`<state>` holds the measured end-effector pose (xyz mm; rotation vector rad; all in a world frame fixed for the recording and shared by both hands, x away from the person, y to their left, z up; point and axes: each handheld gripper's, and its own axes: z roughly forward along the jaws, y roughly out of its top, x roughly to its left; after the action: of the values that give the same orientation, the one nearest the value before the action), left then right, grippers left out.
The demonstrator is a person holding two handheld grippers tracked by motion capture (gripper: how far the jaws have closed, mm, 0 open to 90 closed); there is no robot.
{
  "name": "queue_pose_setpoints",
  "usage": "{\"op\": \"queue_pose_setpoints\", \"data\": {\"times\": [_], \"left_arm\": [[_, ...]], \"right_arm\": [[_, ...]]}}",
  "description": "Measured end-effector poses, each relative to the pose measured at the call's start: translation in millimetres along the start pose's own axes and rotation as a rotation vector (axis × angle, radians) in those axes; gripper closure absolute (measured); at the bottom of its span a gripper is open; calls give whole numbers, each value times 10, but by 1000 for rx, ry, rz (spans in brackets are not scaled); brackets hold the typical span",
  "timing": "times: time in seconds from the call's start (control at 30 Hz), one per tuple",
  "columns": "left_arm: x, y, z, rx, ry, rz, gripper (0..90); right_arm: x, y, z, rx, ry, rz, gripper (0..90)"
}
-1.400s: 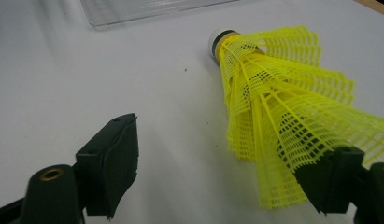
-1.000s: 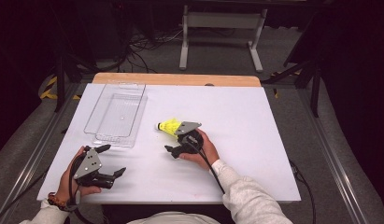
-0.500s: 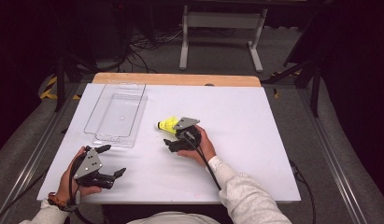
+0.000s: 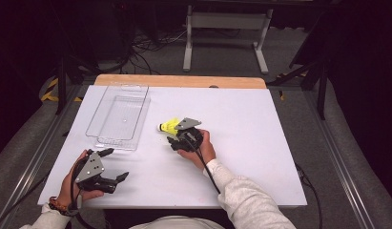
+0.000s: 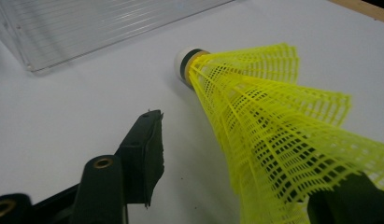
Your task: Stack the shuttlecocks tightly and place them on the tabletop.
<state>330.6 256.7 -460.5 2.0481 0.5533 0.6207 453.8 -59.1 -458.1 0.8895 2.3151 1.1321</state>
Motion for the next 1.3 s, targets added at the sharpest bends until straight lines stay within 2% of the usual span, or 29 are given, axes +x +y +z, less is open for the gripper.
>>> {"op": "queue_pose_setpoints", "data": {"times": [0.1,0.37,0.5,0.7,0.73,1.3], "left_arm": [[-2,1,3,2,0,5,73],[-3,2,2,2,0,4,75],[-2,2,4,4,-2,5,76],[0,1,5,4,-4,3,77],[1,1,5,4,-3,3,78],[1,0,-2,4,-1,3,78]], "right_arm": [[-6,9,7,-3,-5,14,457],[7,29,47,3,-85,39,684],[3,30,72,7,-98,47,743],[5,51,92,11,-101,53,781],[5,51,95,13,-101,55,810],[-12,53,85,-2,-93,60,824]]}}
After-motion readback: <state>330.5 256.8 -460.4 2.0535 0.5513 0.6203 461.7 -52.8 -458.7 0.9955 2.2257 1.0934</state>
